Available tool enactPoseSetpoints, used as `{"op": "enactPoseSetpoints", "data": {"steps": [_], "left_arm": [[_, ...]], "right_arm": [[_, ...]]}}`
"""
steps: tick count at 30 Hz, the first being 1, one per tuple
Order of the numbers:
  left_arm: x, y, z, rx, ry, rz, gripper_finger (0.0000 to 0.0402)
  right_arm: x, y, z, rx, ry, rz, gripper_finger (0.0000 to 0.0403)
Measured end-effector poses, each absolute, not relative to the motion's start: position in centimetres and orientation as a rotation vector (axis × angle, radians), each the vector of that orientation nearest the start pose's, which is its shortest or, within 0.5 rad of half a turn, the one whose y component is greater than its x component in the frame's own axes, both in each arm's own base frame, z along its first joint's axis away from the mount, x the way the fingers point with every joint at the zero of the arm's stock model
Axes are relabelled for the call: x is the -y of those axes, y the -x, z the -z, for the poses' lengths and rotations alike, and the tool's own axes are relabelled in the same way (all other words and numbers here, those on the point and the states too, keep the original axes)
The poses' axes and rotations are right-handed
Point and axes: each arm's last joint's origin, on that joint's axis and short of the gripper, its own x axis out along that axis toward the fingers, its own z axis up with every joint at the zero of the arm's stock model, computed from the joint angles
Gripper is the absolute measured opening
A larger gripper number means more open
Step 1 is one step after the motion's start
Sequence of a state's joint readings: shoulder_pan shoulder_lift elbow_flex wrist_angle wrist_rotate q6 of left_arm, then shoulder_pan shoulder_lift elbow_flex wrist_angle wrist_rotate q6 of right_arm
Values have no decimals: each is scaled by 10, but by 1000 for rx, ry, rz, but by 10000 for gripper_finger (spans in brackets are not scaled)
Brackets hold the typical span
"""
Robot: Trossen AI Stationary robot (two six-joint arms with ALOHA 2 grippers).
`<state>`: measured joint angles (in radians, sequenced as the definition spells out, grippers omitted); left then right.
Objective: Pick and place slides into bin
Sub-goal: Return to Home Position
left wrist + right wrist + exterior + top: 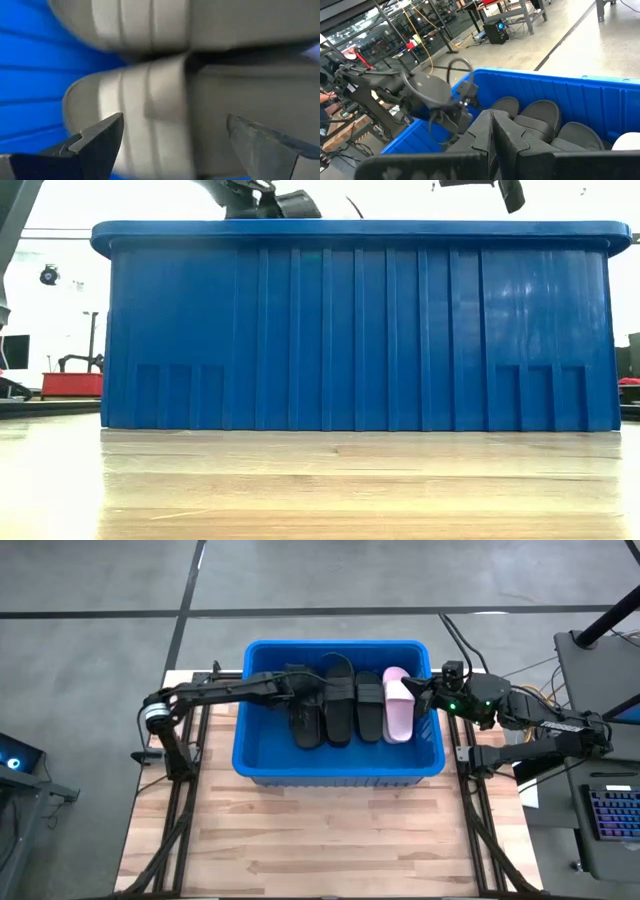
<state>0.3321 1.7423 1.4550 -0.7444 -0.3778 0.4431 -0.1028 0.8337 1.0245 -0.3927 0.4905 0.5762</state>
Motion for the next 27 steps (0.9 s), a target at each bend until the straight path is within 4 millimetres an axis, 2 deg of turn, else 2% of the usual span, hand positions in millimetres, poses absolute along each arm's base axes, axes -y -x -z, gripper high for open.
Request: {"op": "enactPoseSetpoints", "data": {"steps": [7,12,16,21,27], "left_arm": [[-118,-331,-322,-837,-250,-309,336],[-107,-312,-365,-597,-180,-249,335],[-97,-301,-392,-425,-126,-217,316],[-86,-291,-416,-270,-140,-194,240],[-79,-287,-428,-185,-94,-167,104]], "right_arm": [[30,-161,-386,-25,-517,632,9],[30,-161,-386,-26,-517,632,9],[31,-163,-385,-38,-500,634,9],[31,-168,-382,-93,-373,621,9],[30,-179,-379,-132,-339,550,9]]}}
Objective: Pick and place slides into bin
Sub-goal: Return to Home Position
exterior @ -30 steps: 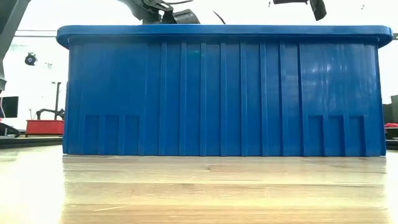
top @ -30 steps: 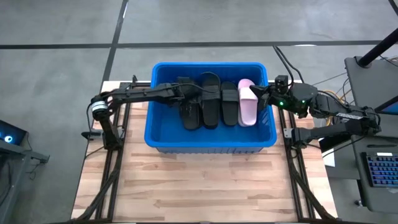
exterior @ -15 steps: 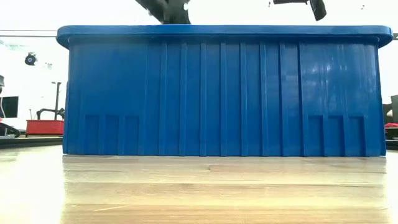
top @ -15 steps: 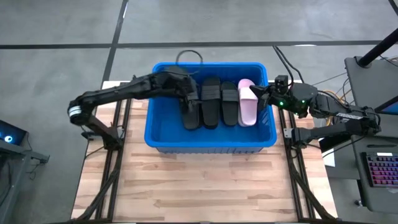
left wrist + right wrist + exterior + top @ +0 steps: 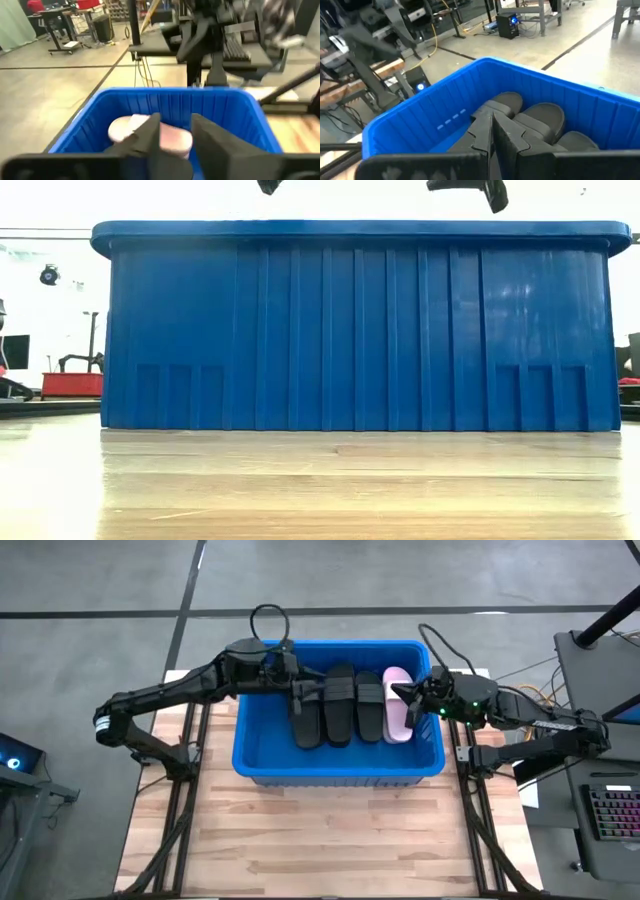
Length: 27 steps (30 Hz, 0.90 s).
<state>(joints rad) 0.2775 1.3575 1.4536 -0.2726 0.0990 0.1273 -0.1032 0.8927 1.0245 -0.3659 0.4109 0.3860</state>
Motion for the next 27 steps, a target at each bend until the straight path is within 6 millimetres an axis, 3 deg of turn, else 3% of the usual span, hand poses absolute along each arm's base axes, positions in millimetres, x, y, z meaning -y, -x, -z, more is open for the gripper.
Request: {"op": "enactPoseSetpoints", "data": {"steps": [3,5,14,27], "left_arm": [[-78,-287,-431,-152,-41,-170,33],[-78,-288,-433,-122,-18,-171,10],[-67,-290,-456,111,1,-131,1],[-54,-281,-468,180,-7,-91,0]], "right_arm": [[31,-185,-375,-160,-308,548,9],[31,-187,-375,-167,-276,543,9],[23,-190,-397,-11,-130,210,9],[13,-118,-425,166,-15,113,9]]}}
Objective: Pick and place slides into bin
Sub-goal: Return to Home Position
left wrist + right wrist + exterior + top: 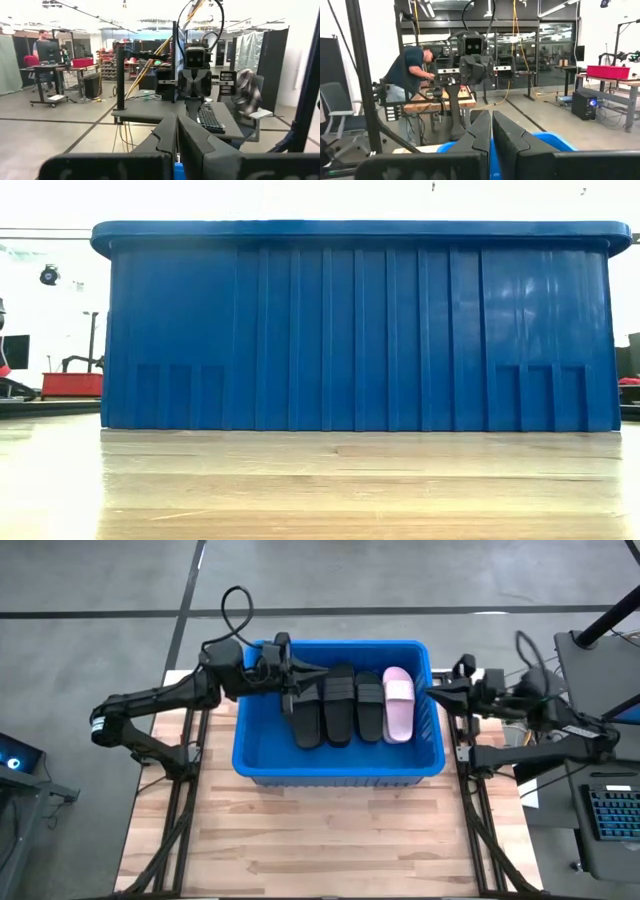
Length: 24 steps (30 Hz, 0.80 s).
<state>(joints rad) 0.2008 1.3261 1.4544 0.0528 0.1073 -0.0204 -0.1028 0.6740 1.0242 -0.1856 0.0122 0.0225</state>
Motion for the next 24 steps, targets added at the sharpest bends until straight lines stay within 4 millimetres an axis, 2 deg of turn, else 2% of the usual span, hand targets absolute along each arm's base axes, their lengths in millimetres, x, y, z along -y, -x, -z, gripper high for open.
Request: {"op": "enactPoseSetpoints", "data": {"steps": [5,11,16,19,24], "left_arm": [[-54,-281,-468,179,-7,-96,0],[-54,-278,-462,104,3,-104,0],[-52,-267,-466,88,1,-108,0],[-52,-261,-469,94,-3,-129,0],[-50,-254,-472,101,-28,-135,0]], "right_arm": [[10,-104,-410,134,-16,74,9],[7,-79,-392,185,-78,70,9],[8,-58,-368,229,-172,144,8],[7,-56,-353,228,-225,134,8],[7,-51,-330,226,-179,156,8]]}}
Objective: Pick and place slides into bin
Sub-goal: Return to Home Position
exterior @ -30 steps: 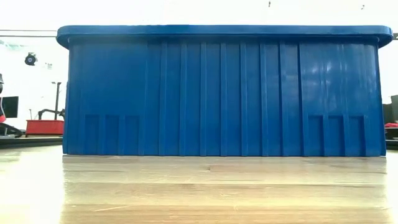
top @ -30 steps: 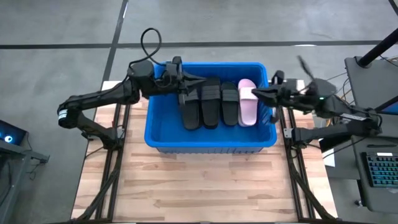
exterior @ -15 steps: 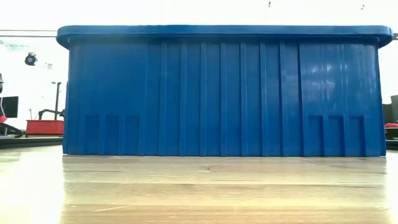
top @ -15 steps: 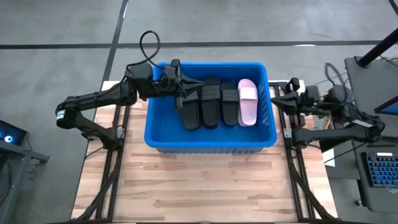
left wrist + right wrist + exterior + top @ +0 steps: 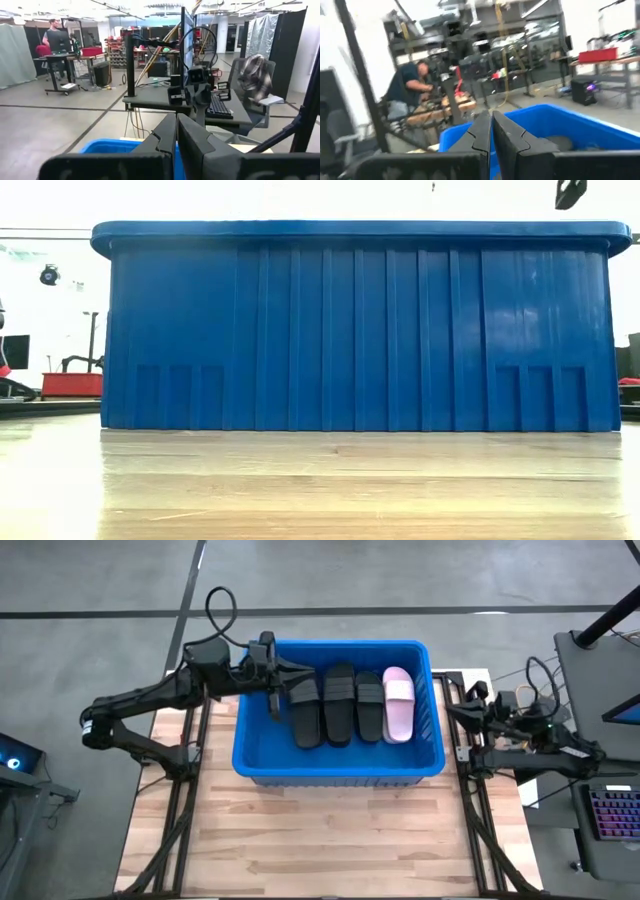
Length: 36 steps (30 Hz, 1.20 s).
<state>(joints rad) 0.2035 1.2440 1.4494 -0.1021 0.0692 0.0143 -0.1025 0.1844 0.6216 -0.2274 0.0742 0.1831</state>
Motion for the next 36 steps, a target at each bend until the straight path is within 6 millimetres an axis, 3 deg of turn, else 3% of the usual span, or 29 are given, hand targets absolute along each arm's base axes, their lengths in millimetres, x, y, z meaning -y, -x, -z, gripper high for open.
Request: {"op": "enactPoseSetpoints", "data": {"steps": [6,15,22,29,36], "left_arm": [[-50,-252,-471,86,-18,-139,0],[-52,-253,-471,91,-15,-189,0],[-52,-253,-471,89,-15,-188,0],[-53,-257,-459,54,-12,-188,0],[-53,-258,-449,26,-9,-186,0]], "right_arm": [[5,-43,-301,366,-168,93,8],[6,-69,-266,536,-88,22,8],[5,-70,-232,758,-40,-25,8],[5,-77,-227,682,-14,-31,8],[6,-89,-208,442,-137,-42,8]]}}
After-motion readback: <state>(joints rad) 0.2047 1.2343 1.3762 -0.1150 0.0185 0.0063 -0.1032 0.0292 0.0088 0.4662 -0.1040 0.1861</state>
